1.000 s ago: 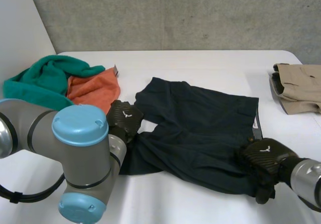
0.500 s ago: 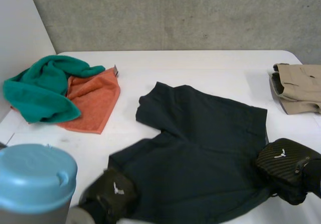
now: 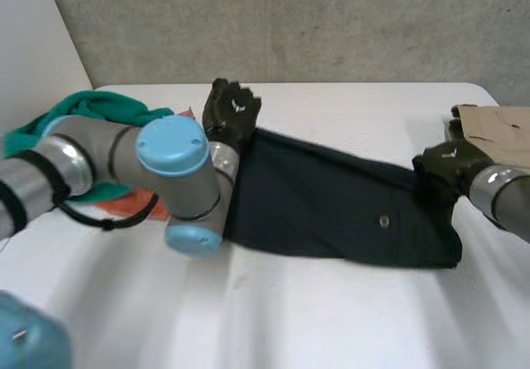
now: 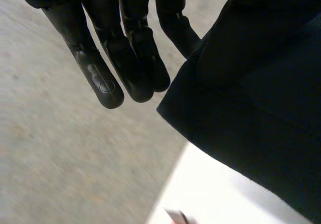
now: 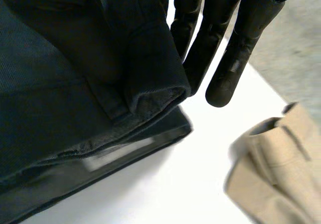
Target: Fold the laundry.
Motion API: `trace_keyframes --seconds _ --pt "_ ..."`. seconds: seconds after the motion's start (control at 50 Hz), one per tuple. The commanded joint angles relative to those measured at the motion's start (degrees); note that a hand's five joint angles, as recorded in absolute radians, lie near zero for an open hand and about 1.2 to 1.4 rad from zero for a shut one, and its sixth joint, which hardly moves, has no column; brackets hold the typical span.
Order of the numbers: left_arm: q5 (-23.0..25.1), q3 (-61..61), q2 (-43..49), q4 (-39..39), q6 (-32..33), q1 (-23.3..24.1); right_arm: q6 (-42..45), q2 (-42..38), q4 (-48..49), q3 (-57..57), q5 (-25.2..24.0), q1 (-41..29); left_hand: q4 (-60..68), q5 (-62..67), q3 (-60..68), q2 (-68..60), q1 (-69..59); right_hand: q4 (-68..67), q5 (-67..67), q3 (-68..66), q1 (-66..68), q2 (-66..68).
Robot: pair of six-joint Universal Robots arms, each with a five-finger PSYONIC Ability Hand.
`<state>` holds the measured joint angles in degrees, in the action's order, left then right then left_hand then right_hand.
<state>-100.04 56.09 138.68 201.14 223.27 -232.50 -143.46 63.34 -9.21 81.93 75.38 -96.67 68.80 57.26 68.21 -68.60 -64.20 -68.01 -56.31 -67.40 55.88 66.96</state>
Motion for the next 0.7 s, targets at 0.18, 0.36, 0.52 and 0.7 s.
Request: trace_keyframes --seconds 0.18,0.36,0.52,0.7 --pt "10.48 -29.63 26.90 9.10 0.85 -1.55 5.20 -20.36 22.48 -13.20 15.58 -5.11 11.20 12.74 11.79 -11.40 -15.80 -11.99 -13.69 -12.60 24.12 13.04" --pt "12.24 -30.16 28.66 10.15 -0.20 -1.55 7.40 -20.37 26.26 -13.73 17.52 -6.43 11.20 12.74 11.79 -11.40 -15.80 14.32 12.61 13.71 -2.18 -13.26" --pt "9.87 -20.34 19.63 14.01 -2.75 -1.55 3.19 -13.08 26.18 -11.71 17.43 -6.25 -58.80 -57.26 -58.21 58.60 54.20 58.01 56.31 57.40 -45.88 -56.96" --pt "9.60 -1.35 4.59 20.17 -8.46 -0.59 -4.81 -2.09 20.74 -6.35 16.73 -5.99 -58.80 -57.26 -58.21 58.60 54.20 58.01 56.31 57.40 -45.88 -56.96"
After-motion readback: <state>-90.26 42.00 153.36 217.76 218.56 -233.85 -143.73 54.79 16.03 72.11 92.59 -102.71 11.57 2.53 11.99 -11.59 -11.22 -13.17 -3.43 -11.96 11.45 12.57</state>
